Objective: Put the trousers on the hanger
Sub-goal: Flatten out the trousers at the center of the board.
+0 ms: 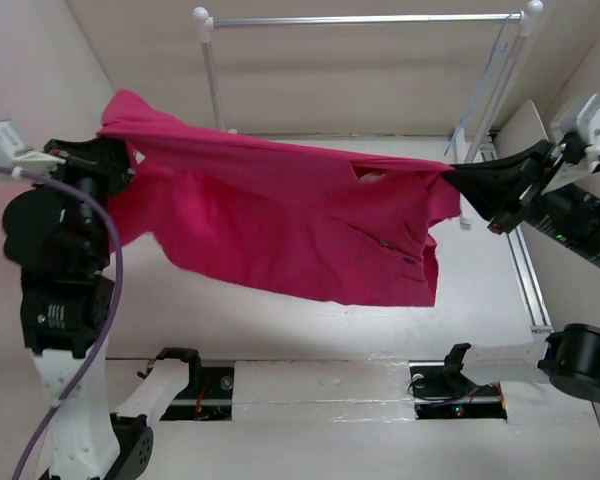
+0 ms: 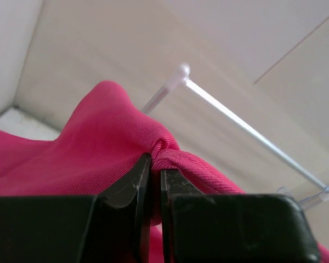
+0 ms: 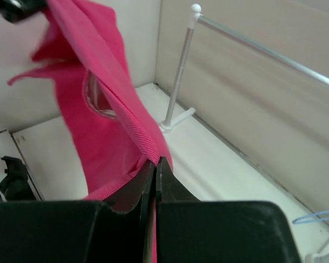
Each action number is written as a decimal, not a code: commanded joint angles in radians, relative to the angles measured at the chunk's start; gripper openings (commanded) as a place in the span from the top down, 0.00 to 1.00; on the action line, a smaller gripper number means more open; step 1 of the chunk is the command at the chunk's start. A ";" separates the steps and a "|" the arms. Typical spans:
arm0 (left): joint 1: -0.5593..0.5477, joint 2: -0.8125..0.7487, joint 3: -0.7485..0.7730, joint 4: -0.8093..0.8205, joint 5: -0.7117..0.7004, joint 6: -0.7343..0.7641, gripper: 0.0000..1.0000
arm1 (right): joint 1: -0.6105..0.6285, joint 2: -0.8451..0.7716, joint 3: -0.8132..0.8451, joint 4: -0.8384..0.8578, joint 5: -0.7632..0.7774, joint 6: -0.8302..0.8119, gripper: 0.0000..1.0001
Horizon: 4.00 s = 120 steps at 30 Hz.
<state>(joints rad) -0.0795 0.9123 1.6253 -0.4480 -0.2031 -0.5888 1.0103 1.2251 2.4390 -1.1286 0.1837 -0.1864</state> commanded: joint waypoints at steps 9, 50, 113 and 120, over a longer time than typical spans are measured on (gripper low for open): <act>0.030 0.069 -0.238 -0.106 -0.058 0.205 1.00 | -0.372 -0.165 -0.725 0.073 0.076 0.018 1.00; -1.066 0.617 -0.576 0.210 -0.059 -0.126 0.39 | -0.875 -0.570 -1.968 0.384 -0.372 0.455 0.20; 0.583 0.178 -1.118 0.080 0.117 -0.398 1.00 | -0.374 -0.205 -1.600 0.602 -0.466 0.042 0.56; 0.583 0.160 -1.068 0.081 0.080 -0.318 1.00 | -0.397 -0.208 -1.572 0.589 -0.438 0.041 0.57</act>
<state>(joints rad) 0.5030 1.1007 0.5129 -0.3771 -0.0902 -0.9508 0.6231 1.0233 0.8116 -0.5617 -0.2646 -0.1349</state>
